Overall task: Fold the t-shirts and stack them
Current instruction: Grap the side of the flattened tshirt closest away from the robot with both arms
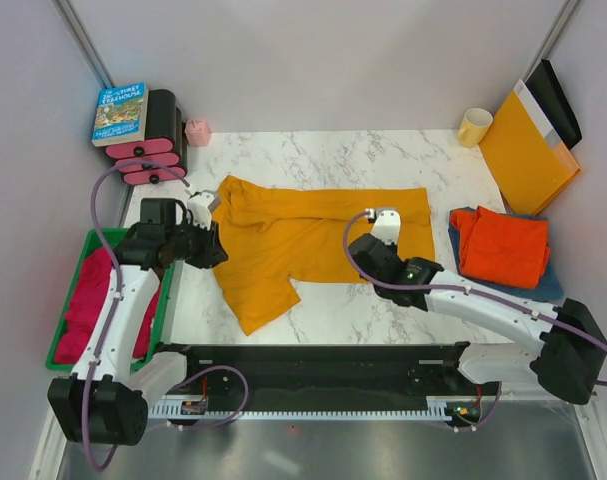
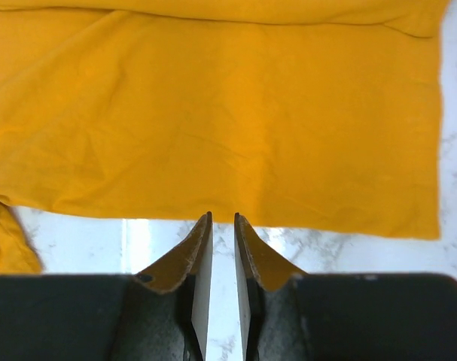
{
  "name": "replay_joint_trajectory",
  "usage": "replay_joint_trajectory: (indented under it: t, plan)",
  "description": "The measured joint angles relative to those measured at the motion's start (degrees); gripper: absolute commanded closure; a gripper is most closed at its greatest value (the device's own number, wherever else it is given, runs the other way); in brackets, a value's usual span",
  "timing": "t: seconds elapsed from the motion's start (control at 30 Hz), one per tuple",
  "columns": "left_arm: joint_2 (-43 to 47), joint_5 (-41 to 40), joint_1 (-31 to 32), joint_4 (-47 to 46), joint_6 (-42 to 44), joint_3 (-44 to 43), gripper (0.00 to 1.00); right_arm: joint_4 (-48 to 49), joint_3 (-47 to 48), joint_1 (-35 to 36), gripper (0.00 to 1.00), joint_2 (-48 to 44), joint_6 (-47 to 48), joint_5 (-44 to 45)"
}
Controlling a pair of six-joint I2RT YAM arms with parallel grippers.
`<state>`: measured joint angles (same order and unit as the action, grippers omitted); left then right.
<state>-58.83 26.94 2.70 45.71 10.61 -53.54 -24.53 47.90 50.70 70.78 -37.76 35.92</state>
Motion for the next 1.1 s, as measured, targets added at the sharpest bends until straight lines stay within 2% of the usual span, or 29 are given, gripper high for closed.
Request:
replay_joint_trajectory:
  t: [0.1, 0.23, 0.37, 0.43, 0.57, 0.67, 0.8, 0.83, 0.9, 0.97, 1.1]
  plan:
    - [1.6, 0.2, 0.02, -0.22, -0.28, 0.07, 0.71, -5.01, -1.29, 5.25, 0.75, -2.93, -3.69, 8.24]
    - [1.84, -0.09, 0.02, -2.34, -2.14, 0.66, 0.7, -11.19, -2.12, 10.93, 0.7, -6.14, -8.7, 17.55]
    - [2.25, -4.22, 0.02, -9.84, -5.25, 4.07, 0.61, -13.79, -2.12, 12.28, 0.67, -6.75, -10.95, 23.89]
    - [3.26, -8.09, -0.04, -16.87, -6.45, 7.89, 0.6, -14.36, -1.86, 13.84, 0.66, -6.51, -10.93, 26.75]
    - [6.58, -14.99, -1.27, -32.46, -6.84, 18.16, 0.48, -14.64, 2.01, 19.91, 0.63, -4.72, -8.66, 32.57]
    - [5.84, -17.46, -1.92, -47.19, -6.49, 27.3, 0.41, -13.9, 6.43, 23.06, 0.61, -3.15, -5.62, 35.95]
    - [-1.42, -16.74, -3.06, -66.73, -6.62, 37.18, 0.33, -12.46, 11.76, 26.21, 0.59, -2.05, -1.11, 38.93]
    - [-3.48, -16.26, -3.56, -71.52, -6.82, 39.06, 0.25, -12.33, 12.7, 26.67, 0.59, -2.05, -0.15, 39.67]
    - [-7.93, -15.65, -4.39, -79.25, -7.23, 41.03, 0.21, -12.13, 14.29, 27.41, 0.57, -2.12, 1.62, 41.18]
    - [-12.68, -14.99, -4.74, -86.33, -7.76, 41.24, 0.01, -12.04, 14.97, 27.8, 0.55, -2.32, 2.73, 42.29]
    - [-22.47, -13.05, -4.79, -102.49, -8.24, 42.32, 0.0, -12.04, 15.15, 28.5, 0.52, -3.32, 4.09, 44.65]
